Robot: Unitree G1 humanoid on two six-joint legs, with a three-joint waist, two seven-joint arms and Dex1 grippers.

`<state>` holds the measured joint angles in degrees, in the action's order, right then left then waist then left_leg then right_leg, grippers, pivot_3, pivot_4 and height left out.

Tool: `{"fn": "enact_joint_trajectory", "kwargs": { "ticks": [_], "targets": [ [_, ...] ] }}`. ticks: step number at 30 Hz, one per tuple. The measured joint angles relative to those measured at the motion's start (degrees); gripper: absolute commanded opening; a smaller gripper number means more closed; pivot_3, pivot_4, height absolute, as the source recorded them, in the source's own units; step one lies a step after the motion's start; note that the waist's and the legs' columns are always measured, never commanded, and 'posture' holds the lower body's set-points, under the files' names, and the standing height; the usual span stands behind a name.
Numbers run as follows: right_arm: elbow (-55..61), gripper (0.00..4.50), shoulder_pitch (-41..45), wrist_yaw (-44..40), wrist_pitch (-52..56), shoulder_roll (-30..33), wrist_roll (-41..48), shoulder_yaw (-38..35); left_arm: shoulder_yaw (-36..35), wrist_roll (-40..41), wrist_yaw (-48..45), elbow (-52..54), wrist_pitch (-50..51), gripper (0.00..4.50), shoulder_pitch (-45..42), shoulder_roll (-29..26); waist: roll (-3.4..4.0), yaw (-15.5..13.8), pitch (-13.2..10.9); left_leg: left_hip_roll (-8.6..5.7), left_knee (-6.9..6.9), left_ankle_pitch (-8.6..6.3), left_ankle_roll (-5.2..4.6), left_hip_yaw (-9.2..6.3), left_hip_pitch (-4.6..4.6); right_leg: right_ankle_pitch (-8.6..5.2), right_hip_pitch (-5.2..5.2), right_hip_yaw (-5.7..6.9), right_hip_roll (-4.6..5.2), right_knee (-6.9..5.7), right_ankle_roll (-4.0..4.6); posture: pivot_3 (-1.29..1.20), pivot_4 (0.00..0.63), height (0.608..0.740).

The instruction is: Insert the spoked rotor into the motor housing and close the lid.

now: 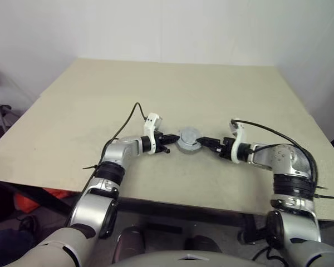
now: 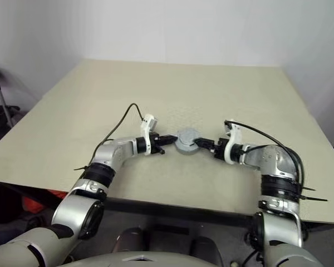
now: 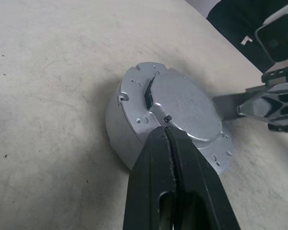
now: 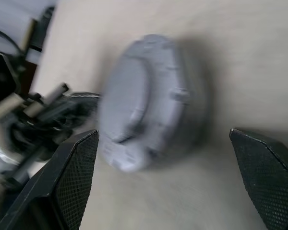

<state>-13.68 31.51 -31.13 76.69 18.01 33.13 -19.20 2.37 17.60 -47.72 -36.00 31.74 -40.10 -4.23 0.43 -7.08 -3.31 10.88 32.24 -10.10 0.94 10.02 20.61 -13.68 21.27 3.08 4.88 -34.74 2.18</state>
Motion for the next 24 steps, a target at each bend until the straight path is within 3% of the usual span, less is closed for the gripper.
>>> {"fn": "enact_joint_trajectory", "kwargs": {
  "ticks": [9,12,17,24],
  "targets": [
    [-5.2,4.45,3.8,3.4,-2.1,-4.1,0.0,-1.4,0.0,0.0,0.5,0.2,0.0,0.00,0.3,-0.3,0.00,0.0,0.0,-0.01,-0.03,0.02,0.03,0.00,-0.01,0.00,0.00,-0.01,0.01,0.00,0.00,0.00,0.000,0.740],
    [-6.3,3.82,4.1,4.3,-3.2,-4.5,-0.2,-1.6,0.0,-0.1,0.6,0.3,-0.1,0.00,0.5,-0.5,0.00,0.0,0.0,-0.02,-0.03,0.02,0.04,0.00,-0.03,0.00,-0.02,-0.01,0.01,0.00,0.00,0.00,0.000,0.740],
    [-8.4,2.33,5.0,5.4,-5.0,-4.9,0.3,-3.2,0.0,-0.2,0.7,0.3,-0.2,0.00,0.8,-1.0,0.03,0.0,0.0,-0.03,-0.04,0.02,0.05,0.00,-0.02,0.00,0.00,-0.02,0.01,0.01,0.00,0.00,0.000,0.740],
    [-9.9,2.06,6.3,6.2,-4.9,-4.8,1.3,-4.5,-0.2,-0.2,0.9,0.2,-0.3,0.00,0.8,-1.1,0.05,-0.2,0.0,-0.06,-0.04,0.02,0.05,0.00,-0.03,0.00,-0.04,-0.02,0.05,0.01,-0.01,0.00,0.000,0.740]
  ]
}}
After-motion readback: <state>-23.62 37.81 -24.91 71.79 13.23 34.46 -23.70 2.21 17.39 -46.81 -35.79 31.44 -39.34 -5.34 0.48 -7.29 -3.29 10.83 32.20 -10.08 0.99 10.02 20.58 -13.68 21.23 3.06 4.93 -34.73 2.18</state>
